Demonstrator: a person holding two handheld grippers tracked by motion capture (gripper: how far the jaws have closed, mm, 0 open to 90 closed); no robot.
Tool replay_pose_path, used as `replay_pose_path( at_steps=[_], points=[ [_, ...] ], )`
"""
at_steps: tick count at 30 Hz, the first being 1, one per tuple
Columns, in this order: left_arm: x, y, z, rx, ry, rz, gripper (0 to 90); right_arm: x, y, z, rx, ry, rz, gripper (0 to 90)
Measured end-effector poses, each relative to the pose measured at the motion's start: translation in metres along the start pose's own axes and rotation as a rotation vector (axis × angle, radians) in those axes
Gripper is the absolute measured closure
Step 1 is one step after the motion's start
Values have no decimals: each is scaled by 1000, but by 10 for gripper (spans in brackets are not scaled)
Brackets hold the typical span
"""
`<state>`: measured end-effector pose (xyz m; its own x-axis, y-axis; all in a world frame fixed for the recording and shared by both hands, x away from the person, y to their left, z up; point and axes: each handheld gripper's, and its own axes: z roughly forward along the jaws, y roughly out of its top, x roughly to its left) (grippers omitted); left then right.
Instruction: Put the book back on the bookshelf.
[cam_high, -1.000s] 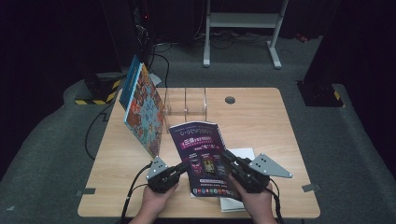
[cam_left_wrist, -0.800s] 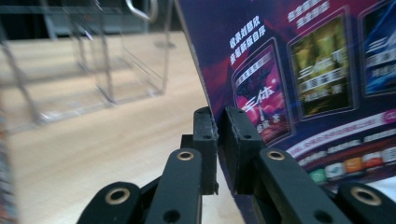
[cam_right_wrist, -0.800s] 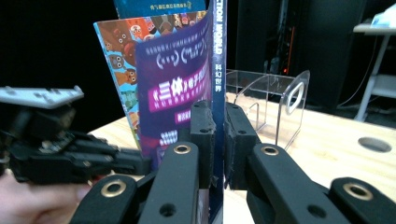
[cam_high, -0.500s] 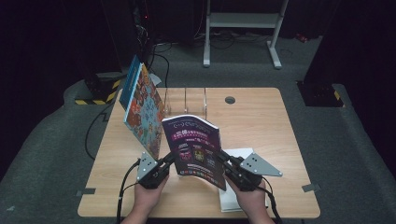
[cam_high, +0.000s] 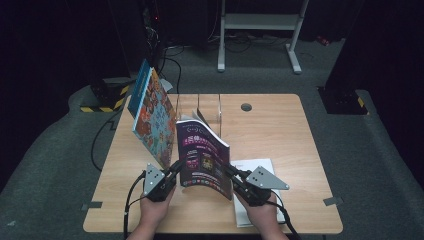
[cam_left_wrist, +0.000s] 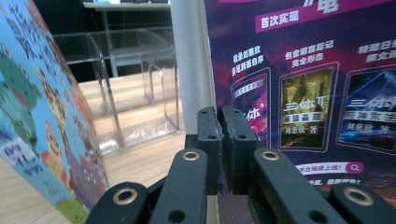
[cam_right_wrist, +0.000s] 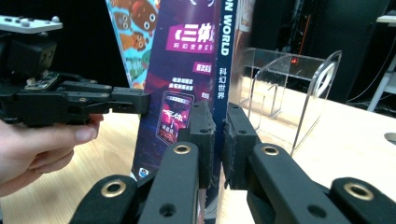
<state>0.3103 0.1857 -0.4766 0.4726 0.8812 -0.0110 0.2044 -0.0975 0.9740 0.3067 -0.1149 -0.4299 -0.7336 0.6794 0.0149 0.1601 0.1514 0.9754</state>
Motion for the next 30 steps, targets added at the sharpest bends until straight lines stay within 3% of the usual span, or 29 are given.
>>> replay_pose_path(
  at_steps=[9,14,15,17,21,30],
  points=[
    [1,-1,-4,12,5,-9,860,-1,-7,-8,-14,-18,-3,839],
    [-5,-3,-14,22,44,-5,781,1,-10,-14,-21,-25,-3,839],
    [-6,-3,-17,20,73,-8,751,2,-11,-15,-20,-26,-1,839],
    [-6,-3,-22,18,101,-39,717,3,-12,-15,-20,-27,3,840],
    [-13,1,-29,11,64,-21,698,5,-14,-16,-16,-30,-11,839],
    [-50,30,-28,-53,-57,24,575,8,-15,-17,-29,-27,-12,840]
  ],
)
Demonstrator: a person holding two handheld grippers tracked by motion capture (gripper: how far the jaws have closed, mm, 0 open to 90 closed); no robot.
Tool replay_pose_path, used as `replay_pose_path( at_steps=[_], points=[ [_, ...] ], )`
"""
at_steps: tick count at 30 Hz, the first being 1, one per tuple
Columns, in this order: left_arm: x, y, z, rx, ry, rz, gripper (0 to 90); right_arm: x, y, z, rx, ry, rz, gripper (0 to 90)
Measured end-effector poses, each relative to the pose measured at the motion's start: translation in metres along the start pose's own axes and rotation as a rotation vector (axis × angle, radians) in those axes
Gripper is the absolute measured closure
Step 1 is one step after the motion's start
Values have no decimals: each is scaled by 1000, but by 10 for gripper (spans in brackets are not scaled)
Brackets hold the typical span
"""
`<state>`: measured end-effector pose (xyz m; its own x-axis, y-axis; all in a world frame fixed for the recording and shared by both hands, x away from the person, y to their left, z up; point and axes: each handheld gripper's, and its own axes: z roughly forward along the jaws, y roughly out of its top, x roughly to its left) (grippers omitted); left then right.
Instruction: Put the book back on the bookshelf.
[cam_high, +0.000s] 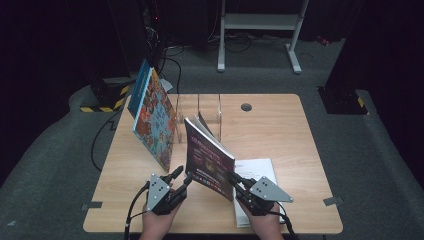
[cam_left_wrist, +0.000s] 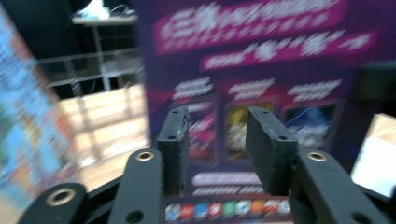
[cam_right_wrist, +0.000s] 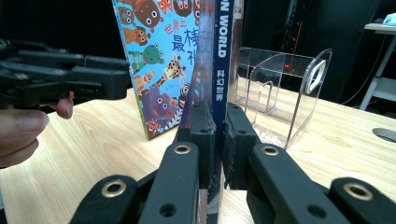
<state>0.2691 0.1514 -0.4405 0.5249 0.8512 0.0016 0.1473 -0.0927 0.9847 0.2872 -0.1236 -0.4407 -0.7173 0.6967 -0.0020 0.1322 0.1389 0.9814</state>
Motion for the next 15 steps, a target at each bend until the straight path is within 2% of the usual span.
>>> replay_pose_path(
  at_steps=[5,7,10,15],
  points=[
    [-16,17,6,-19,-48,13,501,2,-1,0,-8,3,-4,838],
    [-22,23,9,-19,-72,-6,469,3,-1,-1,-9,2,-4,838],
    [-31,33,12,-33,-100,-2,425,3,-2,-1,-12,-1,-2,837],
    [-43,45,17,-50,-120,-6,320,4,-2,-1,-13,-4,5,837]
  ],
)
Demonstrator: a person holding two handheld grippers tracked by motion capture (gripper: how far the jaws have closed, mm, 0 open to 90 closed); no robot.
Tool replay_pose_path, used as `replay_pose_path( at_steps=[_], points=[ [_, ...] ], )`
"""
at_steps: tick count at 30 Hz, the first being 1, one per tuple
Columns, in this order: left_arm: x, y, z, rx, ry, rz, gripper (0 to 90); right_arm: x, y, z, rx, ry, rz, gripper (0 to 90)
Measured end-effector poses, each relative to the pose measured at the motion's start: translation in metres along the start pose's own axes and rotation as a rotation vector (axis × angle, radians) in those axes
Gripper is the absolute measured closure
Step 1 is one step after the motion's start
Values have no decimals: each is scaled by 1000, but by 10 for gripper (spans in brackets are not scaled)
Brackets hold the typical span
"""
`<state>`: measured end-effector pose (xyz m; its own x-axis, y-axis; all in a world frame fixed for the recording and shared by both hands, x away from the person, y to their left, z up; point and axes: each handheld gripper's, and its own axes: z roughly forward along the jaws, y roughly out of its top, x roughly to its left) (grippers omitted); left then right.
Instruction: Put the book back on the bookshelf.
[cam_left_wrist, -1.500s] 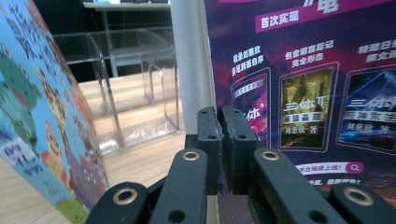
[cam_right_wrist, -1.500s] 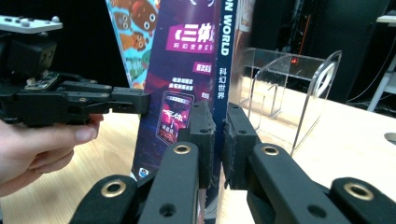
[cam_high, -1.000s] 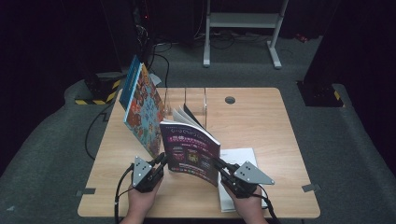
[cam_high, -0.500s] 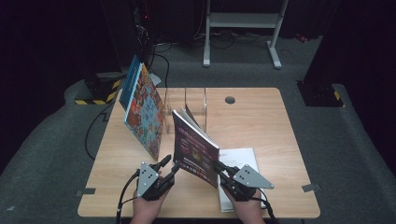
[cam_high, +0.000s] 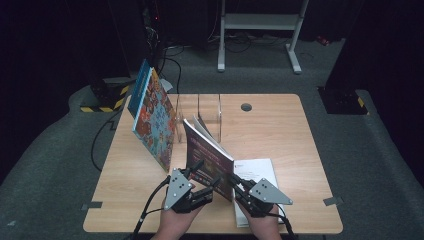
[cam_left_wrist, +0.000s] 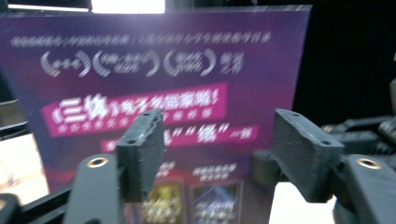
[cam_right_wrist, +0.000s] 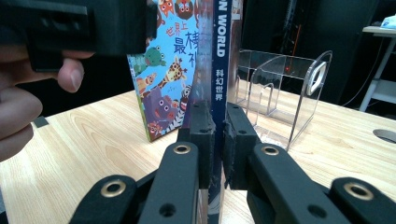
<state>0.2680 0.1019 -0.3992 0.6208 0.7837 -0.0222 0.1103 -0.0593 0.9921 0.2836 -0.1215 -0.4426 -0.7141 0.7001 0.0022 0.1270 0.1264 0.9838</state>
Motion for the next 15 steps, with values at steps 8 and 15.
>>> replay_pose_path(
  at_steps=[8,15],
  points=[
    [-10,12,10,5,-10,-6,268,1,0,0,-2,-5,-6,837],
    [-15,15,18,18,8,-28,209,4,-1,-1,-7,-7,-3,834]
  ],
)
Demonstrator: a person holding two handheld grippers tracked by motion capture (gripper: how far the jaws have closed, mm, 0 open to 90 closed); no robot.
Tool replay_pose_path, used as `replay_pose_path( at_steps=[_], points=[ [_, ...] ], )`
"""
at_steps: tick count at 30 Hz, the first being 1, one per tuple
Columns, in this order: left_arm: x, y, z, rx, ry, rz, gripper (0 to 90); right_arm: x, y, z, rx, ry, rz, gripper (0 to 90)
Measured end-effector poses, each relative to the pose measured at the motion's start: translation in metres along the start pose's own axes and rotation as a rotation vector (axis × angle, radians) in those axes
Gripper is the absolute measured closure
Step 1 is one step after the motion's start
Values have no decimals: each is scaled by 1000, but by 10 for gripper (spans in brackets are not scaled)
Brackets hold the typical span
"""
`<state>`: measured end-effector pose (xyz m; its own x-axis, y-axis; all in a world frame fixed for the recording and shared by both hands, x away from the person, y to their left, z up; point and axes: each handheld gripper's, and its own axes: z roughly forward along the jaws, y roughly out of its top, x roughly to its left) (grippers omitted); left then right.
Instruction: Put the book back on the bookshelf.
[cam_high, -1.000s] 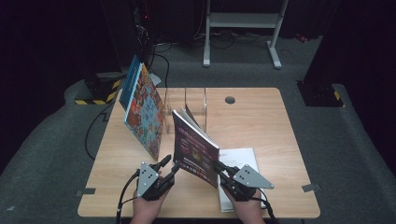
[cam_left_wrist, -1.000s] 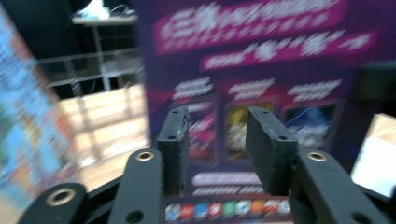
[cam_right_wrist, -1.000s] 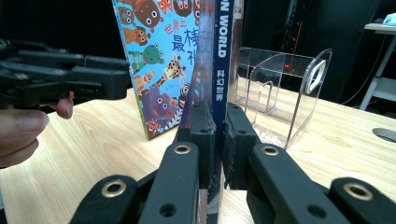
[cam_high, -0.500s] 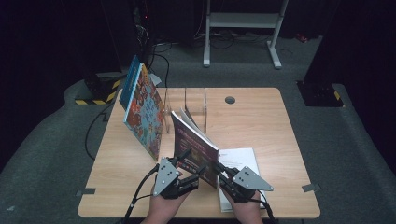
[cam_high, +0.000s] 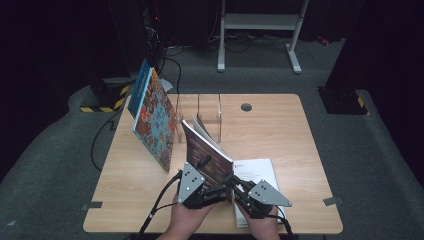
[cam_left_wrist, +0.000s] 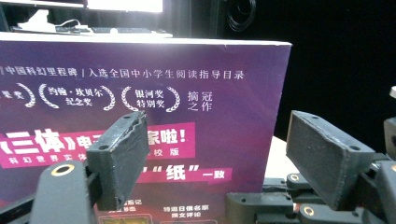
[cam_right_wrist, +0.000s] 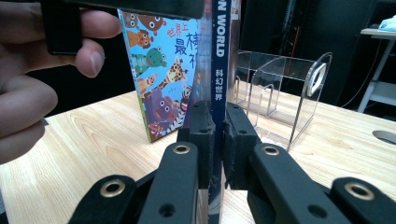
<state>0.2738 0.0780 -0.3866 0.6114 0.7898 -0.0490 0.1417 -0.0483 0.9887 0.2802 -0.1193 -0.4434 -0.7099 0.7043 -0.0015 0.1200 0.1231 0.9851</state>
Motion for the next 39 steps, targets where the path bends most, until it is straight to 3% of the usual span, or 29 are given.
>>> replay_pose_path(
  at_steps=[11,25,32,39],
  points=[
    [-3,1,3,2,26,-16,177,5,0,1,-4,25,-6,826],
    [0,-1,-7,14,43,2,219,14,0,5,-6,70,-16,787],
    [0,-3,-8,22,70,25,231,19,-1,7,-11,91,-13,775],
    [0,-5,-11,19,87,23,255,24,-2,11,-16,115,-14,748]
  ],
)
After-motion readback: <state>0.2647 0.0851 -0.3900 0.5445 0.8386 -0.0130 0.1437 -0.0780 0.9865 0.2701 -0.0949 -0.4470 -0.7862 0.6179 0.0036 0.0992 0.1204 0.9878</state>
